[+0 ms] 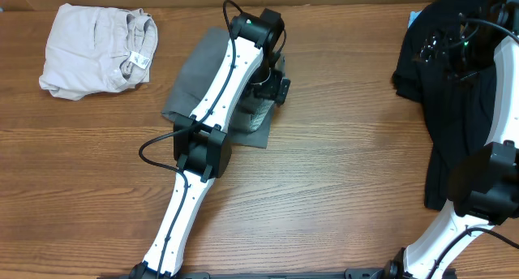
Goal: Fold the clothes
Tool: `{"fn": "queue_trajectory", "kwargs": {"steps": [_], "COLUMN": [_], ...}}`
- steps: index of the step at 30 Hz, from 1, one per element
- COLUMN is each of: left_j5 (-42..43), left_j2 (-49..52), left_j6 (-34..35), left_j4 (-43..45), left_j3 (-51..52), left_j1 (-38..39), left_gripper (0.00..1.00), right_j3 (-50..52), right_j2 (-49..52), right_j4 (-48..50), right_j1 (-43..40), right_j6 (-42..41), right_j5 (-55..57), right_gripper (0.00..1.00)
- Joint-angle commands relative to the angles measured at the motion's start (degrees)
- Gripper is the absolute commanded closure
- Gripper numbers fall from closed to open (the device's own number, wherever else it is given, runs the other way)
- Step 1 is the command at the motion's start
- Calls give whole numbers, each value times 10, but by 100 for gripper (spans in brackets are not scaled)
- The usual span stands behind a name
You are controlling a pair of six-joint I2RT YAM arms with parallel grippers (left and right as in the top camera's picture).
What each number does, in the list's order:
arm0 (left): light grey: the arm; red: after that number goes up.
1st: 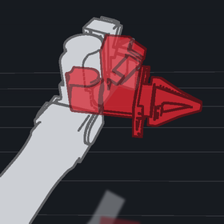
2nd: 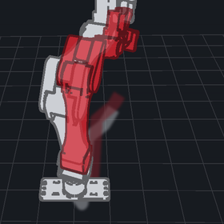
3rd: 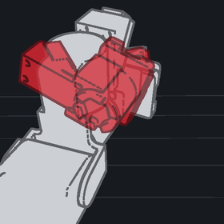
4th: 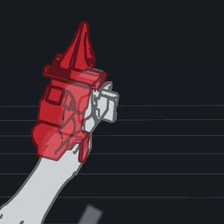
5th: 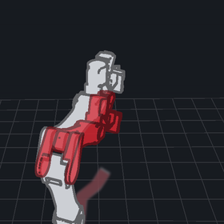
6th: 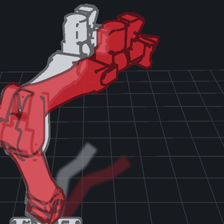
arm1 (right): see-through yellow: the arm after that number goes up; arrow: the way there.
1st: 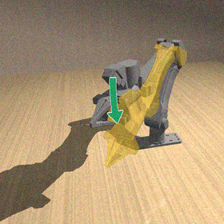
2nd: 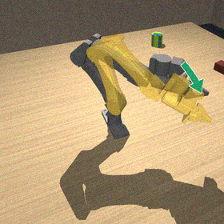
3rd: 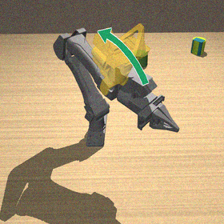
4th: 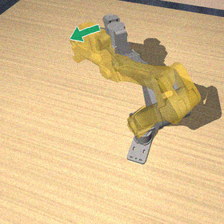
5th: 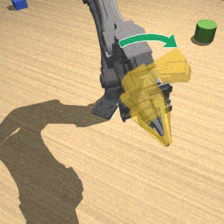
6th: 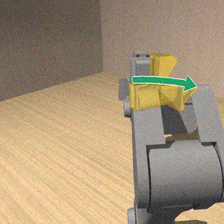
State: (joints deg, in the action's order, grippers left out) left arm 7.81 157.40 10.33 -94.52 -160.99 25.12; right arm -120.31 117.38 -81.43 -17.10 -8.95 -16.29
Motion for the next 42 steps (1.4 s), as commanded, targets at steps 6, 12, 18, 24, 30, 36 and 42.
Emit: {"fn": "queue_trajectory", "kwargs": {"steps": [6, 12, 18, 24, 30, 36, 42], "left_j5": [-8, -9, -75, -80, -96, -98, -86], "left_j2": [-21, -21, -21, -21, -21, -21, -23], "left_j6": [61, 71, 86, 79, 57, 55, 51], "left_j4": [37, 64, 81, 123, 140, 186, 136], "left_j3": [64, 111, 159, 226, 240, 305, 310], "left_j1": [12, 22, 24, 24, 24, 24, 3], "left_gripper": [10, 15, 16, 19, 57, 77, 96], "right_j3": [0, 0, 3, 3, 3, 3, 3], "right_j2": [-6, -6, -6, -6, -6, -6, -6], "right_j4": [5, 7, 7, 10, 16, 16, 18], "right_j1": [1, 1, 1, 1, 1, 1, 1], "right_j6": [5, 5, 5, 5, 5, 5, 4], "right_j5": [-5, -5, -3, -3, -3, -3, -3], "right_gripper": [14, 14, 13, 13, 10, 10, 9]}}
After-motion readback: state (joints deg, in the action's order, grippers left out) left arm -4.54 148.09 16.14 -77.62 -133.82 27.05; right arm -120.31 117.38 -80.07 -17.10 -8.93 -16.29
